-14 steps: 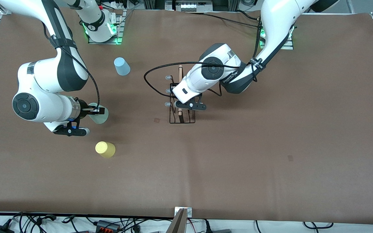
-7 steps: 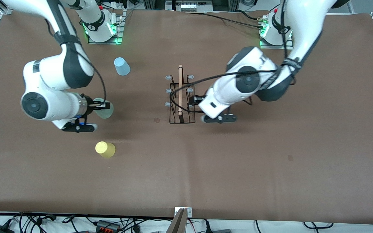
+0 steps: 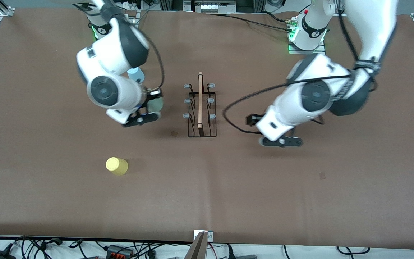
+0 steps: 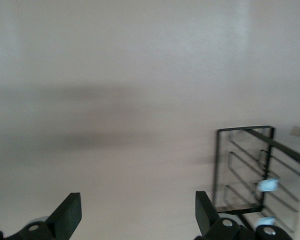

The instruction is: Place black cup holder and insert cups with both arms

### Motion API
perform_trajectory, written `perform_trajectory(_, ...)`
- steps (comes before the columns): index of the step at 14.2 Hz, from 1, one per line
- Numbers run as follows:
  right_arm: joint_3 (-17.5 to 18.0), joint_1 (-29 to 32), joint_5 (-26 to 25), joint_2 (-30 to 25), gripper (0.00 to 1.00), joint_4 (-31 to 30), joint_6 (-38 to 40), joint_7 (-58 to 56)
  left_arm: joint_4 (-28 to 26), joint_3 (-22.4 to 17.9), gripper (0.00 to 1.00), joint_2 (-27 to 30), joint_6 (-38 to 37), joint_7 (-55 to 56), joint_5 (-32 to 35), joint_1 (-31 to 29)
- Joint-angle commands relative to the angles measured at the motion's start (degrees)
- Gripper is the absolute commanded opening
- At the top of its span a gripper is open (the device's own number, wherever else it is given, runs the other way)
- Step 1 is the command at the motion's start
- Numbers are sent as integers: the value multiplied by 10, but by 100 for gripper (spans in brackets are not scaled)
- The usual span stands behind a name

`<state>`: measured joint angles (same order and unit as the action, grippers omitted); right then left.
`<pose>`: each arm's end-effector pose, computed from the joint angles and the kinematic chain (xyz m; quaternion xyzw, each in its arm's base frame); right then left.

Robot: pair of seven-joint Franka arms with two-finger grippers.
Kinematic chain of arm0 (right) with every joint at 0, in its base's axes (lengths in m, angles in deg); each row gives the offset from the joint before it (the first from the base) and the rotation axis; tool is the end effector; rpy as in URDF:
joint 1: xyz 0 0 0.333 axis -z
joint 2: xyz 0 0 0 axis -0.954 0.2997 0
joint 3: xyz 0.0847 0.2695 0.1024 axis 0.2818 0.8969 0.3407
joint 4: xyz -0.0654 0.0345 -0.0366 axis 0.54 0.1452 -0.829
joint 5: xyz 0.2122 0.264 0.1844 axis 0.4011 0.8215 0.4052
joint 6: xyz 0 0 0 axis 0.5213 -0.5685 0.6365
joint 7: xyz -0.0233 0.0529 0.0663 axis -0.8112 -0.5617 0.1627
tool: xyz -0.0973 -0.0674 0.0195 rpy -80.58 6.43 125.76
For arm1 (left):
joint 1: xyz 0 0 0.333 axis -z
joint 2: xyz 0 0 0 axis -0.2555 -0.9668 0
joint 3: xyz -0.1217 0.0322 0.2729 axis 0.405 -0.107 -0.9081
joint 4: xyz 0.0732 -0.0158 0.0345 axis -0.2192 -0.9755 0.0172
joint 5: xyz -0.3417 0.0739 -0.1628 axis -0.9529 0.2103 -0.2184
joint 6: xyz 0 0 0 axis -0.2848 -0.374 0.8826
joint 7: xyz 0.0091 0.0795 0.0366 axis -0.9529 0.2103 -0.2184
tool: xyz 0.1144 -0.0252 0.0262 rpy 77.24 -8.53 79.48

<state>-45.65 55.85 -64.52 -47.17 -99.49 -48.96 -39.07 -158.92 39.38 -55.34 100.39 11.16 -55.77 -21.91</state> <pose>0.5155 0.3283 0.3705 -0.9718 -0.1202 0.2013 0.0259 0.6134 -0.2545 0.4073 0.9949 -0.0084 -0.0826 0.0565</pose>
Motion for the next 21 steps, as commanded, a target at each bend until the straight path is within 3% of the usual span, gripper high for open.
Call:
perform_trajectory(1, 1, -59, 3, 7, 28, 0, 2, 56, -9, 0, 100, 44, -20, -105, -1, -44)
perform_trajectory(2, 1, -77, 3, 12, 28, 0, -2, 74, -10, -16, 100, 61, -20, -126, -1, -44)
perform_trajectory(4, 1, -104, 3, 19, 28, 0, -10, 97, -24, -95, 100, 104, -20, -181, -3, -15)
perform_trajectory(8, 1, -120, 5, 28, 28, 1, -35, 123, -39, -238, 100, 166, -20, -227, -94, 2)
perform_trajectory(11, 1, -122, 5, 35, 28, 1, -40, 123, -32, -363, 100, 198, -70, -230, -88, 106)
perform_trajectory(12, 0, -122, 5, 35, 28, 1, -44, 123, -32, -382, 100, 202, -93, -234, -89, 118)
perform_trajectory(16, 0, -124, 4, 55, 28, 1, -58, 123, -47, -381, 100, 224, -130, -233, -94, 117)
perform_trajectory(21, 0, -120, 5, 80, 28, 0, -78, 133, -148, -380, 100, 290, -70, -232, -95, 118)
